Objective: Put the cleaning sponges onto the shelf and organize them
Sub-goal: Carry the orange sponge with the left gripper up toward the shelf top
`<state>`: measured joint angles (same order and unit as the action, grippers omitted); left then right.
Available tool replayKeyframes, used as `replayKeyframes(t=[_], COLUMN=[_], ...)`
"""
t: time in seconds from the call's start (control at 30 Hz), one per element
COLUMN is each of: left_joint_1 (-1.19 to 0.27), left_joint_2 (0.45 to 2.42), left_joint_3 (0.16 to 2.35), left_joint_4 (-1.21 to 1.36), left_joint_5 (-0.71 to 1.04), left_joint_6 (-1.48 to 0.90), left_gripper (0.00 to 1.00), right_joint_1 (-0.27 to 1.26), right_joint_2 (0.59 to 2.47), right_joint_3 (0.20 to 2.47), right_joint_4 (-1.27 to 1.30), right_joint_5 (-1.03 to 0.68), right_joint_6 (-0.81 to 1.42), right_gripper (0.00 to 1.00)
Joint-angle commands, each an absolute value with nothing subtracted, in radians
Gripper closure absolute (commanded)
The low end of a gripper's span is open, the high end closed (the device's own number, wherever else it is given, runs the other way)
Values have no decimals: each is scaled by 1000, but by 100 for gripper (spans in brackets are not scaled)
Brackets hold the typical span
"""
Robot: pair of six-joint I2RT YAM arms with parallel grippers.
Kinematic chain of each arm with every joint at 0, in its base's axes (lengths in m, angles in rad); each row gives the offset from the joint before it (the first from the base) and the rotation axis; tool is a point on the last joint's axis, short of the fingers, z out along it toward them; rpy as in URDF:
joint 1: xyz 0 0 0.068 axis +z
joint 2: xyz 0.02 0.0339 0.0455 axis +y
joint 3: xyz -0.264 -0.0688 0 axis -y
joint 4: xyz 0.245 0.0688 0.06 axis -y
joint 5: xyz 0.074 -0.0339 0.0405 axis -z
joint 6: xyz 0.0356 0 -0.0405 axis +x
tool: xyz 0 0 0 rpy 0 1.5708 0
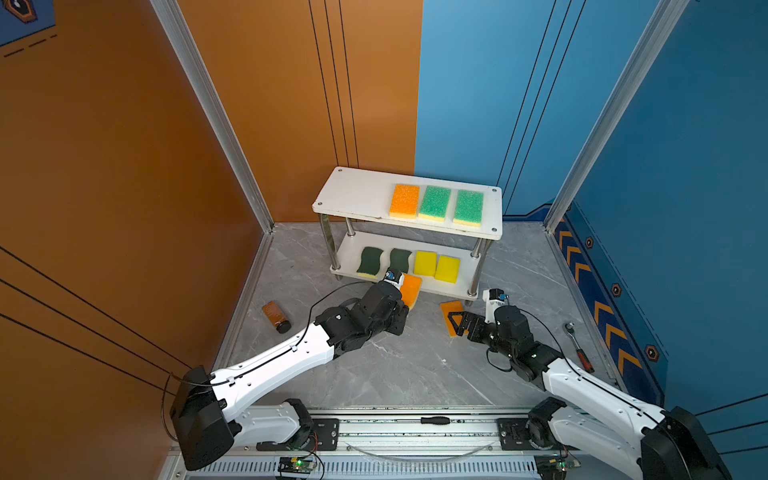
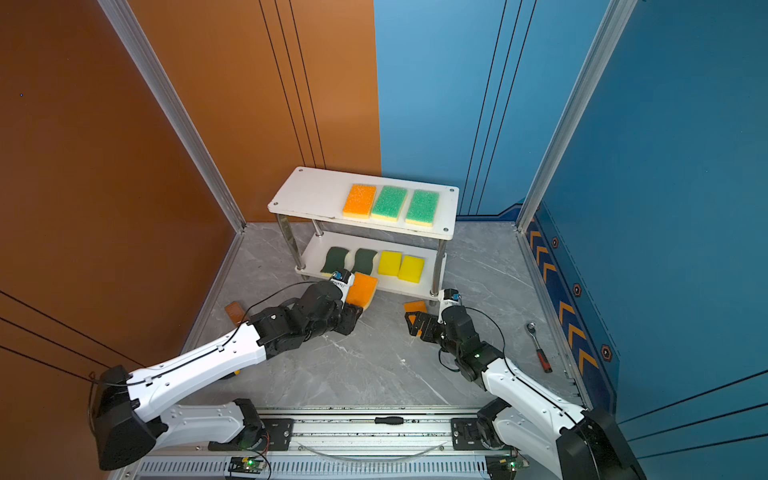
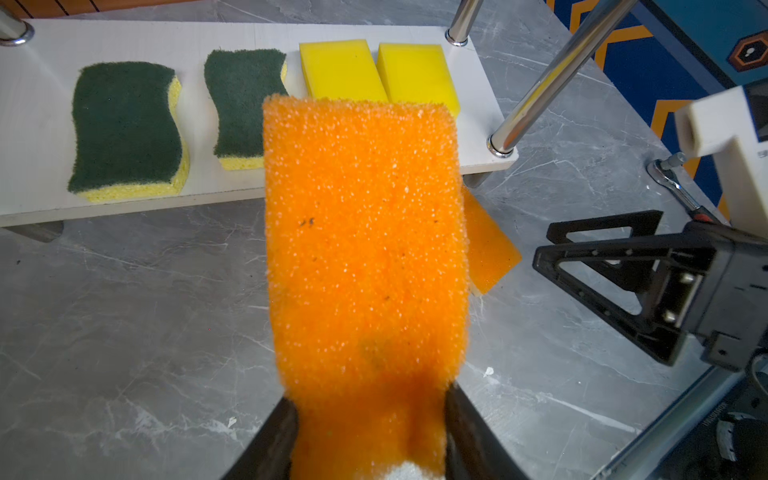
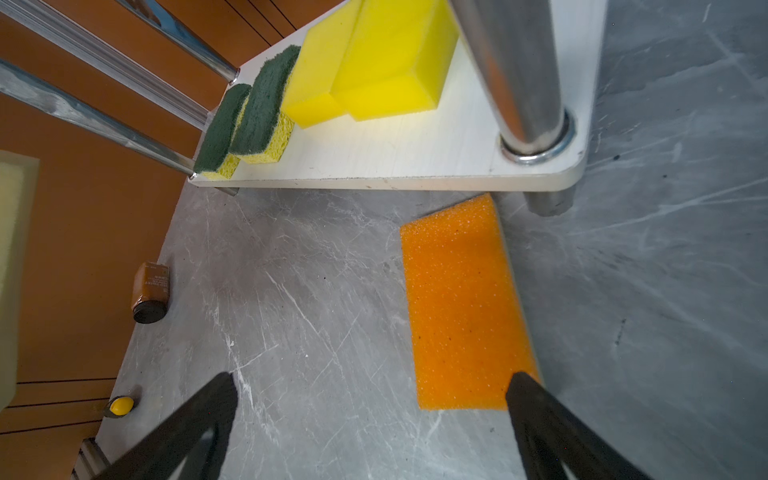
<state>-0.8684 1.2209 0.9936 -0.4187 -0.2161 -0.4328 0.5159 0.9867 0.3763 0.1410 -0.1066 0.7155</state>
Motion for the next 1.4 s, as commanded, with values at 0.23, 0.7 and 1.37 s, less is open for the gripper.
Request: replayKeyframes(t=[0.23,0.7,1.37], left_joint_1=[-823,-729,-667], left_joint_2=[1162,1094,1088], left_joint_3=[1124,1254,1420], left_joint_4=[-550,-629,-690], left_joint_5=[-229,-186,-172], left_joint_6=[-378,-344,-275], left_gripper=[52,53,53], right_joint_1=[511,511,511], right_joint_2=[1018,1059,1093], right_joint_3=[367,376,374], right_joint_4=[167,190,216], right_joint_5=[-100,-120,-135], right_joint_6=[726,728,740], right_gripper=[0,0,0])
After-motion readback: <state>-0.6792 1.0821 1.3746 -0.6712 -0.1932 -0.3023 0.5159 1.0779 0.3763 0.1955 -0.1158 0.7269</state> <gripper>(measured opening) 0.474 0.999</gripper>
